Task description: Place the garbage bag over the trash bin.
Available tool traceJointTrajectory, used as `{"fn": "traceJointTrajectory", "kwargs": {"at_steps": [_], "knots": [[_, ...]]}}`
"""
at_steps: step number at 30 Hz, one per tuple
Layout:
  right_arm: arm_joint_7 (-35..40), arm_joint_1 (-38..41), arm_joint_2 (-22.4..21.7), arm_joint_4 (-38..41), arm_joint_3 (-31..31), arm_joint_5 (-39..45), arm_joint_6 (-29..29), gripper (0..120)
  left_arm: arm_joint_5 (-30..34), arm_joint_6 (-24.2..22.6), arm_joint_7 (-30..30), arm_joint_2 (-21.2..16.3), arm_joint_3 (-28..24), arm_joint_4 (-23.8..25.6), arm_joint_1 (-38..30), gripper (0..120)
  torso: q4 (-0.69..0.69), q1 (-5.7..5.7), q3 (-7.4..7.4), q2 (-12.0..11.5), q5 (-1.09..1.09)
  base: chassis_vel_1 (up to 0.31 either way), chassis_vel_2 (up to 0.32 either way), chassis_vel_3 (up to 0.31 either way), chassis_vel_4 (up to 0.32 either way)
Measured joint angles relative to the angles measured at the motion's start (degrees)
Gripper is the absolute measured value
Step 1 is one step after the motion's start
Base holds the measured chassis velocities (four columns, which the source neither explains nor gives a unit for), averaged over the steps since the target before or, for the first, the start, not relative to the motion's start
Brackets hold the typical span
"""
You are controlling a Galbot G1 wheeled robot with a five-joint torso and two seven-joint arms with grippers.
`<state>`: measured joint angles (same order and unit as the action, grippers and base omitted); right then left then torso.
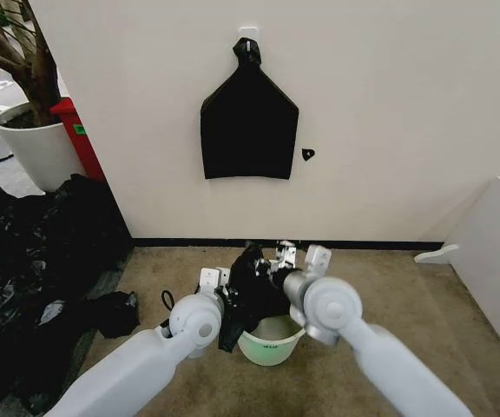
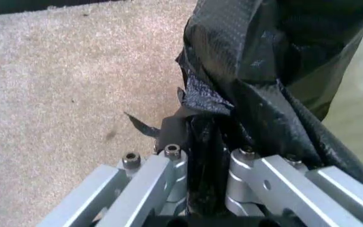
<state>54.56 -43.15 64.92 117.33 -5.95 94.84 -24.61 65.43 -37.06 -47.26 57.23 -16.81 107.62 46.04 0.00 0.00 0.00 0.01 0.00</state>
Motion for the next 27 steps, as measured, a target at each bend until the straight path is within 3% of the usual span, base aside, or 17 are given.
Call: {"fn": "traceJointTrajectory", "kwargs": {"at_steps": [3,5,7,18,23,27], "knots": [[6.8,4.0,1.6,-2.2,-0.4,9.1,-0.6,33,-0.9,0.1,0.5,0.1,-0.4,-0.2,-0.3,6,0.01,0.00,0.01,0.0,0.00,0.000,0.000,0.000,0.000],[8.5,5.0,2.1,-3.3,-0.6,11.0,-0.8,36,-1.1,0.1,0.6,0.2,-0.6,-0.4,-0.5,6,0.02,0.00,0.00,0.0,0.00,0.000,0.000,0.000,0.000],[12.4,6.8,3.6,-5.9,-0.7,14.4,-0.8,47,-1.5,0.1,0.7,0.6,-0.8,-0.6,-0.7,6,0.01,0.00,0.01,0.0,0.01,0.000,0.000,0.000,0.000],[12.9,8.9,7.5,-13.6,-1.8,14.4,-0.8,88,-2.7,0.1,1.3,1.3,-1.3,-1.3,-0.7,6,0.01,0.00,0.01,0.0,0.00,0.000,0.000,0.000,0.000],[12.4,8.9,8.9,-15.6,-2.5,13.0,-0.8,97,-2.9,0.1,1.5,1.7,-1.5,-1.4,-0.8,6,0.01,0.00,0.01,0.0,0.01,0.000,0.000,0.000,0.000],[12.1,8.9,9.5,-16.3,-2.8,12.3,-0.9,91,-3.0,0.1,1.5,1.8,-1.5,-1.5,-0.9,6,0.00,0.00,0.00,0.0,0.00,0.000,0.000,0.000,0.000]]}}
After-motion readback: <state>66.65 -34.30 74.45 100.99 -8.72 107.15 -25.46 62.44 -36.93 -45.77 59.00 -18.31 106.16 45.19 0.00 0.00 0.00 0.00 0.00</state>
